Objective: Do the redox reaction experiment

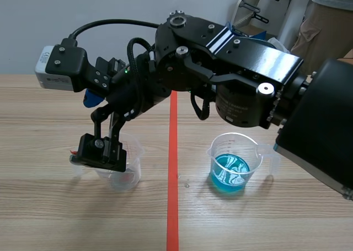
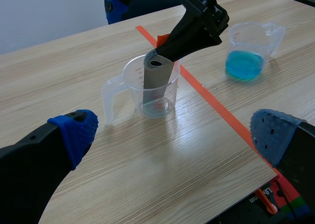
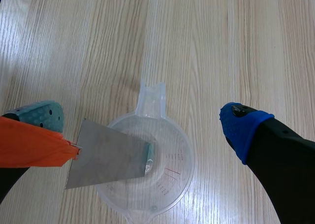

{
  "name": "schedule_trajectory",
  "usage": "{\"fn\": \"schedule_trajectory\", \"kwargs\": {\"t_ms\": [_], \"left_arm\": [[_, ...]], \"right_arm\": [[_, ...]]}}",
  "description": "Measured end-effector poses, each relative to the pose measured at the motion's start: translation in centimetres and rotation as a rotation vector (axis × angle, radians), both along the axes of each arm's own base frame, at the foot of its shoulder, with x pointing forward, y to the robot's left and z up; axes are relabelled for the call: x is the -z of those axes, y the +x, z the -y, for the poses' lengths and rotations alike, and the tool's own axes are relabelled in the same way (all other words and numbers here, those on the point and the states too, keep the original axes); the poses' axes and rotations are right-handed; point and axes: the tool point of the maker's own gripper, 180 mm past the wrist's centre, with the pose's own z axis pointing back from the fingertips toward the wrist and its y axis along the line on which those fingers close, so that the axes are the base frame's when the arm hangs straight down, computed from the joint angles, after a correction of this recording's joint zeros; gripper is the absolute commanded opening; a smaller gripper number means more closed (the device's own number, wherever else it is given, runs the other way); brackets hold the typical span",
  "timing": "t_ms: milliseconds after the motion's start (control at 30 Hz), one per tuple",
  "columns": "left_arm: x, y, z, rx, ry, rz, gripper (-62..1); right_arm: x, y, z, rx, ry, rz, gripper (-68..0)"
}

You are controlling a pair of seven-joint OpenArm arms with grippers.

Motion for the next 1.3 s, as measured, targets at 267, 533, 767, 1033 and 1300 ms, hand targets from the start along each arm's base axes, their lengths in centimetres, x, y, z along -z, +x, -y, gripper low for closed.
{"fn": "schedule_trajectory", "kwargs": {"t_ms": [267, 533, 767, 1033, 1300], "left_arm": [[0.00, 0.00, 0.00, 0.000, 0.000, 0.000, 1.4], [0.00, 0.00, 0.00, 0.000, 0.000, 0.000, 1.4], [0.00, 0.00, 0.00, 0.000, 0.000, 0.000, 1.4], [0.00, 0.00, 0.00, 0.000, 0.000, 0.000, 1.4], [0.00, 0.00, 0.00, 0.000, 0.000, 0.000, 1.4]], "right_arm": [[0.00, 0.00, 0.00, 0.000, 0.000, 0.000, 0.4], [0.00, 0.00, 0.00, 0.000, 0.000, 0.000, 0.4], [0.00, 0.00, 0.00, 0.000, 0.000, 0.000, 0.4], [0.00, 0.00, 0.00, 0.000, 0.000, 0.000, 0.4], [0.00, 0.00, 0.00, 0.000, 0.000, 0.000, 0.4]]}}
